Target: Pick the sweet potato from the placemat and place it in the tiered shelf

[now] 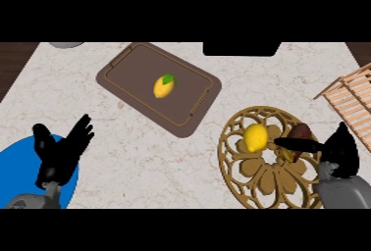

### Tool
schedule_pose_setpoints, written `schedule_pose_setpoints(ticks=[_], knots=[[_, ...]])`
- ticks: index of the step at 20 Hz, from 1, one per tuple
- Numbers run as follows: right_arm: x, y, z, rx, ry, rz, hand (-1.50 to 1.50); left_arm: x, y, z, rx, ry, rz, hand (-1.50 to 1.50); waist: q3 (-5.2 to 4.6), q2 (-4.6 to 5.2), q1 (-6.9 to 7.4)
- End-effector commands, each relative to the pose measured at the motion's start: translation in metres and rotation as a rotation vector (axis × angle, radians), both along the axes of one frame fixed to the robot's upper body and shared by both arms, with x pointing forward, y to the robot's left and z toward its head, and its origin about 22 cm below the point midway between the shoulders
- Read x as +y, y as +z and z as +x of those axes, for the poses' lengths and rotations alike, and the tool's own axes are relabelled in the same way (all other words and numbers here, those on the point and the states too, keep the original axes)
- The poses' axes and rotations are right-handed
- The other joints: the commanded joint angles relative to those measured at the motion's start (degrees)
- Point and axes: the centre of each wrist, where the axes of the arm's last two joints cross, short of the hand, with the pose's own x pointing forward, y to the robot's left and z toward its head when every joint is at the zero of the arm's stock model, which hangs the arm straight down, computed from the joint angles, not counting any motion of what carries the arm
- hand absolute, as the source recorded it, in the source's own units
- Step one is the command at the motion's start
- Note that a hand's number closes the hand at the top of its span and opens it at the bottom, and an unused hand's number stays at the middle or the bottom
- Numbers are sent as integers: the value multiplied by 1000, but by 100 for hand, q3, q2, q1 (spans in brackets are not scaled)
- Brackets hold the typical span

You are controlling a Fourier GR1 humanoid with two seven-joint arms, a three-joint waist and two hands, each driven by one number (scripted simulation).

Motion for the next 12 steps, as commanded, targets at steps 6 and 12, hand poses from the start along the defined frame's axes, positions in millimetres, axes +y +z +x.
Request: schedule_pose_setpoints(ticks=[6, 12], knots=[[18, 10, 20, 117, -160, -5, -150, 2, -5, -1, 45, 15, -6, 0, -4, 23, -90], [26, -6, 27, 109, -143, -10, -150, -8, -18, -8, 22, 8, -14, 0, 1, 33, -66]])
